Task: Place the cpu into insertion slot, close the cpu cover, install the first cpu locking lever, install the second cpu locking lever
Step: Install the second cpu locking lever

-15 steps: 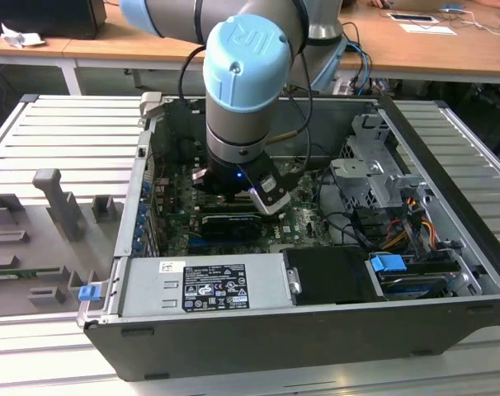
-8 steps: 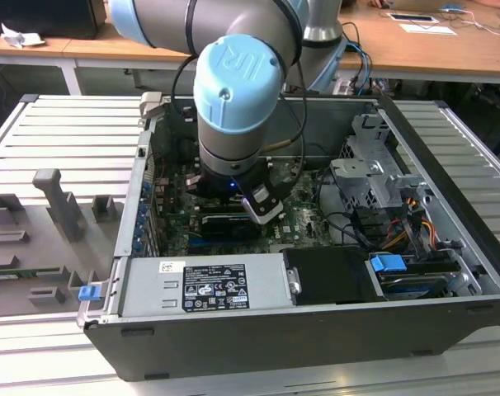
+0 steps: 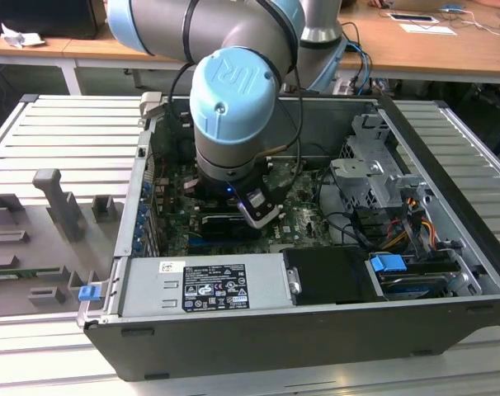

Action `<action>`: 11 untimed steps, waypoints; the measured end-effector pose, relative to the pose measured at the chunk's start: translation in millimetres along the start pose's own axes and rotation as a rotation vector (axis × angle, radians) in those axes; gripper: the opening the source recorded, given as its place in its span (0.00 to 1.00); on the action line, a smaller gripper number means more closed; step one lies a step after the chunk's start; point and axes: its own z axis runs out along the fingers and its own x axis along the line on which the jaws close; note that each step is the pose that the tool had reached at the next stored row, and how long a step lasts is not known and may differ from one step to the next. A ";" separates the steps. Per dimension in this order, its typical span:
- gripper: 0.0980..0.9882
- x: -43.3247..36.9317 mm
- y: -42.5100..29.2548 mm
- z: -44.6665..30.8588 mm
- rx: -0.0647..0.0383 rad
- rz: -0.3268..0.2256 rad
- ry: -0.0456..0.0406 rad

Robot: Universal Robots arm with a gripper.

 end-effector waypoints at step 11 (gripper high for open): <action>0.01 2.3 1.6 4.5 -0.001 0.000 -0.0002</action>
